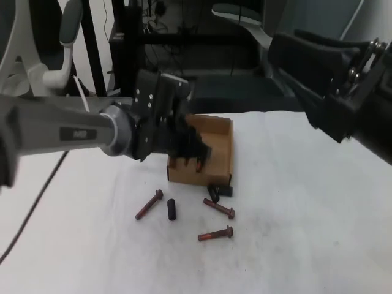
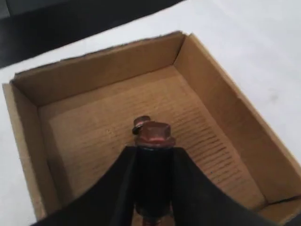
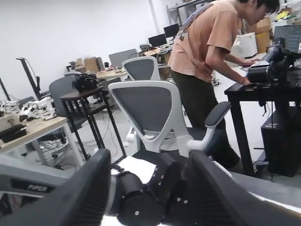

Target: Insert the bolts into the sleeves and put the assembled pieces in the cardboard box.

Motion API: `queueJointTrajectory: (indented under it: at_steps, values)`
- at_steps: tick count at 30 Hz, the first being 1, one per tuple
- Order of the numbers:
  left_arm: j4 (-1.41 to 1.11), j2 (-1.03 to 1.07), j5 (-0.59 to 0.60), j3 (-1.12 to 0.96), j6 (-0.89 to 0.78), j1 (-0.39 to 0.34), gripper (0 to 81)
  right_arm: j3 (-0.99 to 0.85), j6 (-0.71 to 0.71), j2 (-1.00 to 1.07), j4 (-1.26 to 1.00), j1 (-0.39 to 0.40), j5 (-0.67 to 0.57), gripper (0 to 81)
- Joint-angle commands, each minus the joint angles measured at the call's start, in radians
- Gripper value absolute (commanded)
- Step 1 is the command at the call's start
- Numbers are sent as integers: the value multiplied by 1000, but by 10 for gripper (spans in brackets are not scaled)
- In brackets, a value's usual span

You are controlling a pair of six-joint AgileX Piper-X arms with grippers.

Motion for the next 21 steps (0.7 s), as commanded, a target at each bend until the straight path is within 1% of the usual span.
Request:
queueJointTrajectory:
  at_steps: [1, 5, 7, 8, 9, 11, 14, 16, 18, 21]
  values:
    - [-9, 16, 0, -41, -7, 1, 17, -3, 27, -10, 21, -3, -22, 483]
    - [-7, 49, -2, -81, -7, 1, 17, -3, 27, -10, 27, -3, -22, 483]
    - [-7, 61, -24, -88, -7, 1, 17, -3, 27, -10, 27, -3, -22, 483]
    - [-7, 63, -23, -88, -7, 1, 0, -3, 27, -10, 27, -3, -22, 483]
    - [-2, 63, -23, -88, -7, 1, 36, -3, 27, -10, 27, -3, -22, 483]
    - [12, 63, -23, -88, -7, 1, 154, -3, 27, -10, 27, -3, -22, 483]
    - [12, 63, -23, -88, -7, 1, 384, -3, 27, -10, 27, -3, -22, 483]
    - [12, 63, -23, -88, -7, 1, 489, -3, 27, -10, 27, -3, -22, 483]
    - [12, 63, -23, -88, -7, 1, 524, -3, 27, -10, 27, -3, -22, 483]
    - [31, 56, -23, -88, -7, 1, 525, -3, 27, -10, 38, -3, -22, 483]
